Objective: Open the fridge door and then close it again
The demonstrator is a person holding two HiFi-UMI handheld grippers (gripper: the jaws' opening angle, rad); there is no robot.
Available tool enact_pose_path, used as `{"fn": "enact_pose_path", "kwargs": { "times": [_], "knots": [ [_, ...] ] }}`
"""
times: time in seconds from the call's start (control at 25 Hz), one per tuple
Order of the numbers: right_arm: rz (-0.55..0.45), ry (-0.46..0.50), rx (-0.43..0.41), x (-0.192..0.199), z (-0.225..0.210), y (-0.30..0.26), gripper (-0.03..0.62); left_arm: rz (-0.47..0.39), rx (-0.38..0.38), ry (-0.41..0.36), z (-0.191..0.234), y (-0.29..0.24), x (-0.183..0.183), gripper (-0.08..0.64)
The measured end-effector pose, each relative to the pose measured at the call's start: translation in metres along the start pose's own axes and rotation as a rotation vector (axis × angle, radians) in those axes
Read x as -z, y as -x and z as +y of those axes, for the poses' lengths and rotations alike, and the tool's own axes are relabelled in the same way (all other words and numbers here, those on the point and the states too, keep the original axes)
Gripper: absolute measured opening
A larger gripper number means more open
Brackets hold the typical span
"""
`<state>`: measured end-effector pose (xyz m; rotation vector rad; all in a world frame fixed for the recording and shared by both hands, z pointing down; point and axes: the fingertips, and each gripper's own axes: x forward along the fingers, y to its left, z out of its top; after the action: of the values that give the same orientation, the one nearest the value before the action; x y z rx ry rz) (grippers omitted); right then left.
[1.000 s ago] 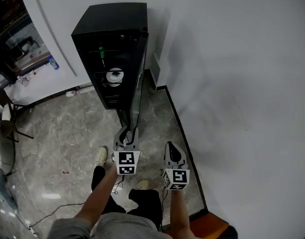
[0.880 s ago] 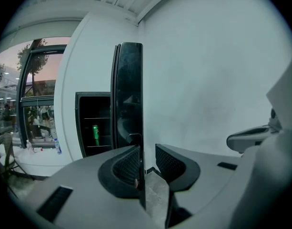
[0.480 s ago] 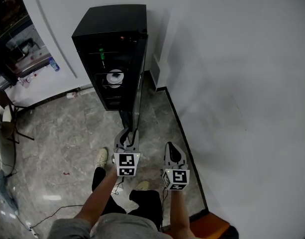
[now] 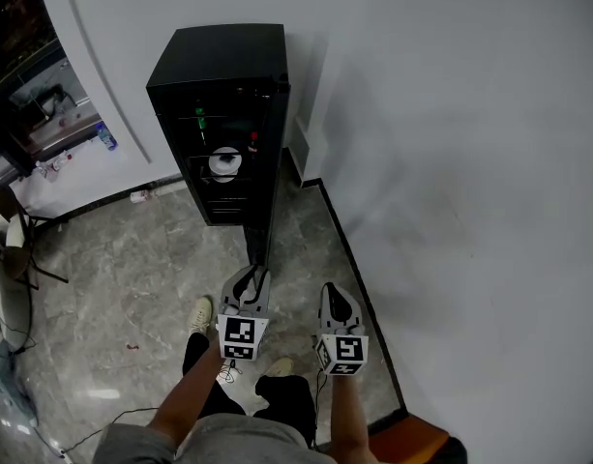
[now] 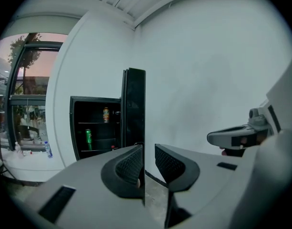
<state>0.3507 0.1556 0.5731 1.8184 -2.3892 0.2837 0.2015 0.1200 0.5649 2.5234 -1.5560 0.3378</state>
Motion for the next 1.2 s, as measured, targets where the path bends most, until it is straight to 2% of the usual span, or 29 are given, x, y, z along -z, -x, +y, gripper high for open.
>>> {"fn": "enact_pose_path", "kwargs": {
  "times": [0.24,0.56,0.92,1.2],
  "knots": [
    [-0.026,0.006,0.013,-0.036,0.022,-0.003,0.026,-0.026,0.035,0.014,0.019,0.018,-0.036,0.069],
    [-0.056,0.004,0.049,-0.090,0.049,-0.009,0.026,-0.049,0.106,-0.024,0.047,0.028,-0.084,0.057],
    [-0.081,-0.003,0.043,-0.134,0.099,-0.020,0.026,-0.037,0.191,-0.026,0.068,0.041,-0.110,0.057],
    [-0.079,-0.015,0.025,-0.146,0.129,-0.040,0.026,-0.030,0.221,-0.019,0.090,0.048,-0.125,0.037]
  ]
}}
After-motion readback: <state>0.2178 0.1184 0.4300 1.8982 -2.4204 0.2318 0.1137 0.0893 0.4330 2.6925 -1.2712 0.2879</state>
